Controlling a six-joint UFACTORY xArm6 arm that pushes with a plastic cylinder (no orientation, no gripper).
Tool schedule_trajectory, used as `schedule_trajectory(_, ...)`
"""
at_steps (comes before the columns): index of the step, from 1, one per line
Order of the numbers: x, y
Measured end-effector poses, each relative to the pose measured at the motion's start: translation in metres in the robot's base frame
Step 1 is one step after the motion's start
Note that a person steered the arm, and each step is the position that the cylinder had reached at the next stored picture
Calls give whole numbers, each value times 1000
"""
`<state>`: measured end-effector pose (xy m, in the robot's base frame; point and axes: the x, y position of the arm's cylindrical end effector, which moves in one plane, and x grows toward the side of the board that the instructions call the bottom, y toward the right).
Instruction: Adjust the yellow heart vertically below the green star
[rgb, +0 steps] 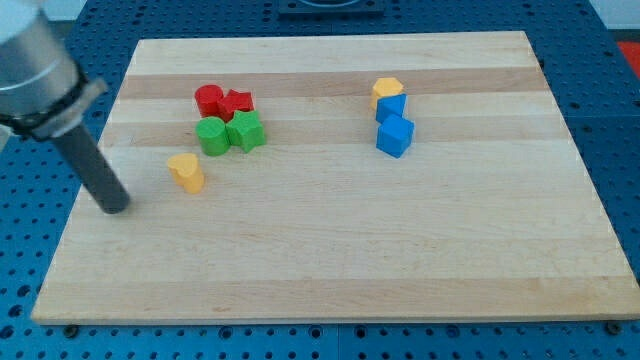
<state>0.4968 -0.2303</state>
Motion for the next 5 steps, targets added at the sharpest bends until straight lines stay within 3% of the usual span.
schedule_trajectory(1,-1,44)
schedule_trajectory(4,-20,-4)
schedule_trajectory(5,-44,10)
